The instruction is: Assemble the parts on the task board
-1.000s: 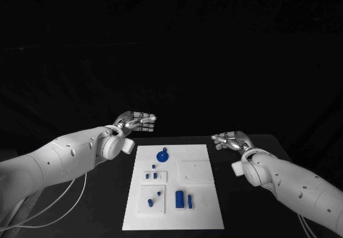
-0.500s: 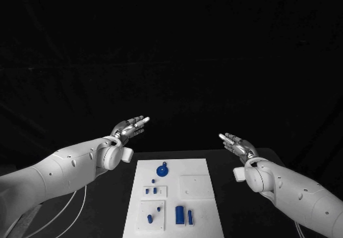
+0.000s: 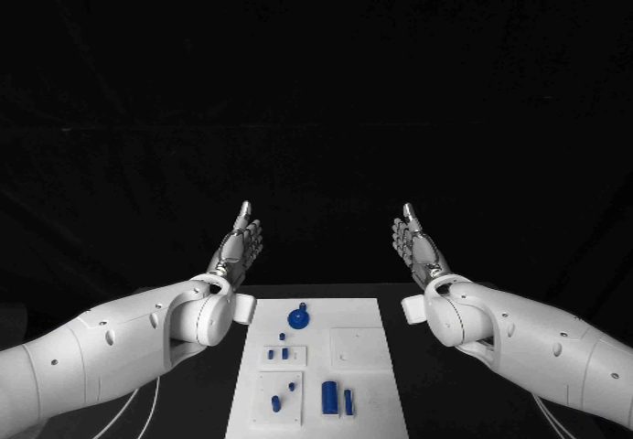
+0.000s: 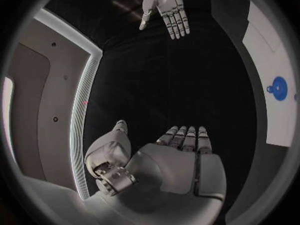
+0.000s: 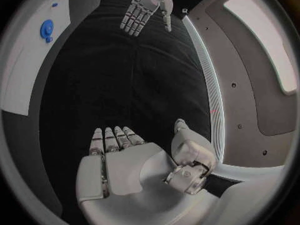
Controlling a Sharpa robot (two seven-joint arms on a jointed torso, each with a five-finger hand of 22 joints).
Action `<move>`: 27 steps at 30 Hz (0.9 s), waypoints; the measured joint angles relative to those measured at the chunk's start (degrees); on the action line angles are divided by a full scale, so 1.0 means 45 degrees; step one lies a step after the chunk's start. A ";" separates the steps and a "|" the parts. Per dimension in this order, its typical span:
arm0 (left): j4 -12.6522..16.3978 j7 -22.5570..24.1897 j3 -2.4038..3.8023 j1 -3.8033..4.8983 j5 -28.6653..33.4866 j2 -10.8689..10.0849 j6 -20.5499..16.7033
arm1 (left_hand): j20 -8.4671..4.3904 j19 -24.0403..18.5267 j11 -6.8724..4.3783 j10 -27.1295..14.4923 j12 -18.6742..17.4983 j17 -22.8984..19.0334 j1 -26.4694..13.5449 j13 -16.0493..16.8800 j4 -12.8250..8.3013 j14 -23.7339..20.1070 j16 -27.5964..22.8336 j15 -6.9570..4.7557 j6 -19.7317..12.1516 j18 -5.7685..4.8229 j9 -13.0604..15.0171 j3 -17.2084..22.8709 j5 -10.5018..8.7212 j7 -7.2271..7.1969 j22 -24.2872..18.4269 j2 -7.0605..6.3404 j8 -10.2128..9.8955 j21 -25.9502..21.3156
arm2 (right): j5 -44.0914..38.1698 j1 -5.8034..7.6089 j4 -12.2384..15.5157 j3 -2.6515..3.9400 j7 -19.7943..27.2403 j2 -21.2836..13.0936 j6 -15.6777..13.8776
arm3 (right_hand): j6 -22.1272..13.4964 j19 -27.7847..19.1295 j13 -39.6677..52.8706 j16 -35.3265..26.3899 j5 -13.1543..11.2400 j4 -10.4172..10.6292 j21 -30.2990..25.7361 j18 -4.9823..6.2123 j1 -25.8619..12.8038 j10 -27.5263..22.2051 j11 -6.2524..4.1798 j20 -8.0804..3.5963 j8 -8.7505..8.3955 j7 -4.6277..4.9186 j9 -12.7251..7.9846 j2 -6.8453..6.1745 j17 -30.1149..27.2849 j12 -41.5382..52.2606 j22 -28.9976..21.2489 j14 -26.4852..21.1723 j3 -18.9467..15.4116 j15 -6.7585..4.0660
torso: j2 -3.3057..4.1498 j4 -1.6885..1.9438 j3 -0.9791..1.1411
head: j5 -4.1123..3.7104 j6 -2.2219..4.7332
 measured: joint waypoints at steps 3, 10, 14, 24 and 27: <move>0.0997 0.0272 0.0101 -0.0198 0.0151 -0.0270 -0.0922 | -0.0042 -0.0134 0.0017 -0.0109 -0.0046 -0.0004 -0.0476 -0.0009 0.0035 -0.0097 0.0000 -0.0015 -0.0100 0.0000 -0.0006 0.0035 0.0000 -0.0036 -0.0013 -0.0007 0.0000 0.0000 | 0.0700 0.0283 0.1115 -0.0511 0.0406 -0.0367 -0.0731 | -0.0106 -0.0100 -0.0007 0.0000 -0.0022 0.0057 0.0000 0.0002 -0.0373 -0.0128 0.0006 -0.0025 0.0000 0.0022 -0.0012 -0.0013 -0.0009 0.0000 -0.0012 -0.0144 -0.0011 -0.0031 | -0.0016 0.0013 -0.0012 | -0.0001 -0.0001; 0.2485 0.0831 0.0259 -0.0488 0.0484 -0.0675 -0.2755 | -0.0086 -0.0315 -0.0006 -0.0311 -0.0047 -0.0019 -0.1118 -0.0011 0.0035 -0.0328 0.0000 -0.0020 -0.0282 -0.0194 -0.0017 0.0035 -0.0001 -0.0036 -0.0024 -0.0022 0.0000 -0.0044 | 0.2175 0.0727 0.2950 -0.1319 0.1267 -0.0975 -0.2275 | -0.0329 -0.0301 -0.0022 0.0001 -0.0104 0.0069 -0.0047 0.0000 -0.0888 -0.0398 -0.0035 -0.0048 -0.0053 -0.0026 -0.0025 -0.0035 -0.0025 0.0000 -0.0037 -0.0391 0.0001 -0.0053 | -0.0028 0.0021 -0.0016 | -0.0004 -0.0001; 0.2765 0.1045 0.0286 -0.0542 0.0623 -0.0754 -0.3403 | -0.0086 -0.0315 -0.0005 -0.0310 -0.0046 -0.0019 -0.1116 -0.0010 0.0035 -0.0328 0.0000 -0.0020 -0.0281 -0.0194 -0.0020 0.0035 -0.0001 -0.0036 -0.0027 -0.0020 0.0000 -0.0044 | 0.2762 0.0842 0.3412 -0.1509 0.1606 -0.1130 -0.2890 | -0.0329 -0.0301 -0.0023 0.0001 -0.0103 0.0069 -0.0047 0.0000 -0.0887 -0.0399 -0.0035 -0.0048 -0.0053 -0.0026 -0.0026 -0.0035 -0.0028 0.0000 -0.0039 -0.0391 0.0001 -0.0052 | -0.0028 0.0023 -0.0018 | -0.0004 -0.0002; 0.2788 0.1294 0.0290 -0.0544 0.0788 -0.0766 -0.3989 | -0.0085 -0.0315 -0.0005 -0.0310 -0.0046 -0.0017 -0.1114 -0.0017 0.0035 -0.0327 0.0000 -0.0020 -0.0281 -0.0192 -0.0018 0.0035 0.0000 -0.0036 -0.0027 -0.0018 0.0000 -0.0044 | 0.3362 0.0867 0.3514 -0.1536 0.1992 -0.1162 -0.3521 | -0.0329 -0.0300 -0.0021 0.0002 -0.0101 0.0069 -0.0047 0.0001 -0.0887 -0.0398 -0.0035 -0.0048 -0.0052 -0.0025 -0.0026 -0.0035 -0.0027 0.0000 -0.0038 -0.0391 0.0001 -0.0052 | -0.0031 0.0023 -0.0018 | -0.0005 -0.0002; 0.2788 0.1321 0.0290 -0.0544 0.0809 -0.0766 -0.4061 | -0.0085 -0.0315 -0.0005 -0.0310 -0.0046 -0.0017 -0.1113 -0.0020 0.0035 -0.0327 0.0000 -0.0020 -0.0281 -0.0192 -0.0017 0.0035 0.0000 -0.0036 -0.0026 -0.0018 0.0000 -0.0043 | 0.3434 0.0867 0.3515 -0.1536 0.2037 -0.1162 -0.3595 | -0.0329 -0.0300 -0.0021 0.0002 -0.0101 0.0069 -0.0047 0.0002 -0.0887 -0.0398 -0.0035 -0.0048 -0.0052 -0.0025 -0.0025 -0.0035 -0.0027 0.0000 -0.0037 -0.0391 0.0001 -0.0051 | -0.0031 0.0023 -0.0020 | -0.0005 -0.0002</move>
